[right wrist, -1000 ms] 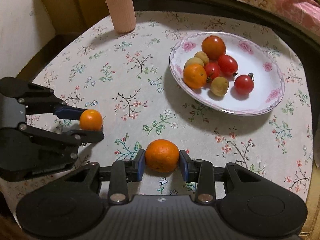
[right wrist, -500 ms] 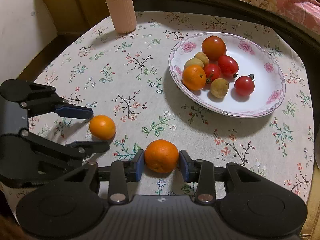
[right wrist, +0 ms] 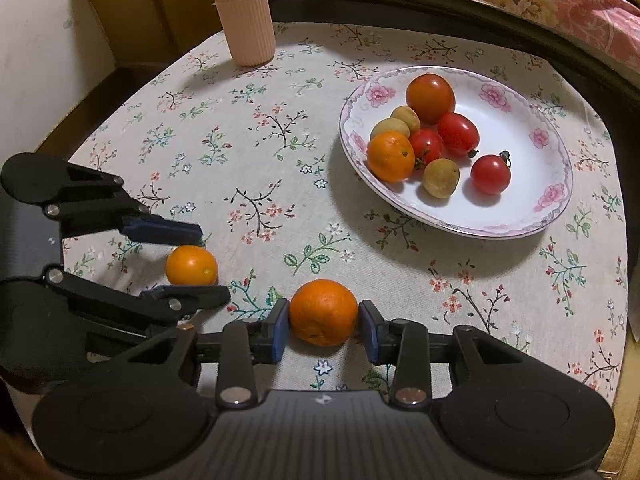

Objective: Organize fruits
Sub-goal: 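Carry both mandarins toward the white plate with both tools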

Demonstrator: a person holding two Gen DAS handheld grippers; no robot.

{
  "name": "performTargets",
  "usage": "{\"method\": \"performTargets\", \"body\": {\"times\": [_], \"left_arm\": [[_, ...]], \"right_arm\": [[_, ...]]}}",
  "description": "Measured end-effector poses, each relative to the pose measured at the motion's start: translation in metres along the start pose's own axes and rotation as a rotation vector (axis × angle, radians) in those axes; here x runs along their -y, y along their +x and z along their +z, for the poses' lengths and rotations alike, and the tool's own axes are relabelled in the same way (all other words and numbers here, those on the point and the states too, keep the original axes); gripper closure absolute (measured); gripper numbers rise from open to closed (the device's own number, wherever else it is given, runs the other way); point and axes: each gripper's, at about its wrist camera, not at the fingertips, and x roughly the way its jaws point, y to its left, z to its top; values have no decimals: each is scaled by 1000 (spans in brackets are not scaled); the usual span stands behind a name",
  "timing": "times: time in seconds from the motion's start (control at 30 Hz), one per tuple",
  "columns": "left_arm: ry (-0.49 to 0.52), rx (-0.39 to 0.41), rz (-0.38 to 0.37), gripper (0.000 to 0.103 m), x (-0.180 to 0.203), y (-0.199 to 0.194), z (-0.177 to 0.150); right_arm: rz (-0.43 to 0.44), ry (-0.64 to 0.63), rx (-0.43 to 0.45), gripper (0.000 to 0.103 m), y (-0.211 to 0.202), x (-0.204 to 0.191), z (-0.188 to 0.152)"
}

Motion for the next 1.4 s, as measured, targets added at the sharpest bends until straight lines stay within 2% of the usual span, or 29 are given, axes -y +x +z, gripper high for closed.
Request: {"method": "performTargets", "body": {"times": [0.13,1.4], "left_arm": [[10,-2,-2,60,1,-1,0],[45,58,39,60,4,-7,23]], "right_arm": [[-2,-3,-2,65,0,-1,1],[-2,20,57,65,-23,5,8]]}}
